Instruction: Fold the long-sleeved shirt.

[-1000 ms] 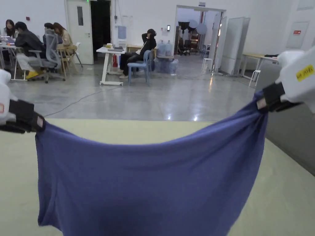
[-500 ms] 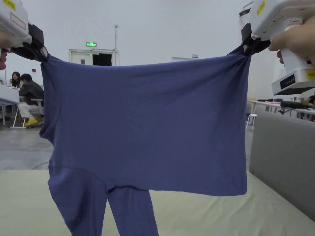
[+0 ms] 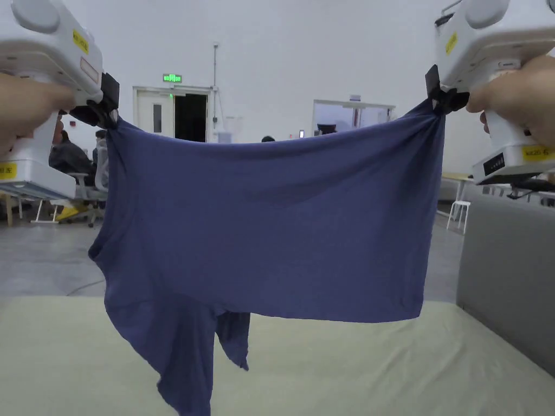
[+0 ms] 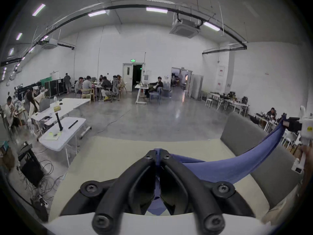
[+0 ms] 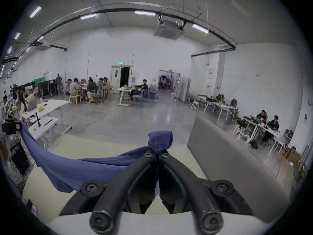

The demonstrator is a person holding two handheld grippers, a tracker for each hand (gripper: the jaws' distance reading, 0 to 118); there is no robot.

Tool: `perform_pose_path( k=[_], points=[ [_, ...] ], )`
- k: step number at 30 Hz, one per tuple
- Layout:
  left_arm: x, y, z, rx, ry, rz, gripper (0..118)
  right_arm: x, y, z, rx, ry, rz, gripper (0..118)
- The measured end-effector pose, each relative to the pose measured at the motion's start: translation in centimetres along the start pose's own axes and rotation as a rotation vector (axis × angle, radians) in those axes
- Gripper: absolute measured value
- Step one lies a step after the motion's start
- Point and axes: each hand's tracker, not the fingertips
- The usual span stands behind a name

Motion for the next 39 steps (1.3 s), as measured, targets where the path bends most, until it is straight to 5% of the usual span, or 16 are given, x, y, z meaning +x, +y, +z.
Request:
perform_pose_path(
  k=[6,12,14,20,33,39],
  points=[
    [-3.2,-11.1,-8.7,-0.252,-0.004,0.016,0,-1.8,-14.1,-8.9,-0.246,0.058,0.005,0],
    [-3.6,-24.1,-12.1,-0.509,0.012,-0.014,0,-2.6,-29.2,-13.1,-0.474,0.112,-0.081,0],
    [-4.2,-26.7,-11.9,-0.543,-0.009,-0.056,0,-2.5,-32.0,-13.2,-0.5,0.121,-0.026,0],
    [-4.8,-33.5,-5.1,-0.69,-0.043,-0.208,0,-1.0,-39.9,-4.9,-0.499,0.186,0.108,0],
    [-5.3,-54.6,11.5,-0.886,-0.15,-0.227,0,1.5,-61.0,14.0,-0.647,0.234,0.071,0],
    [-4.7,-61.6,14.6,-0.951,-0.144,-0.216,0,1.0,-67.6,16.5,-0.732,0.225,0.082,0]
  ],
)
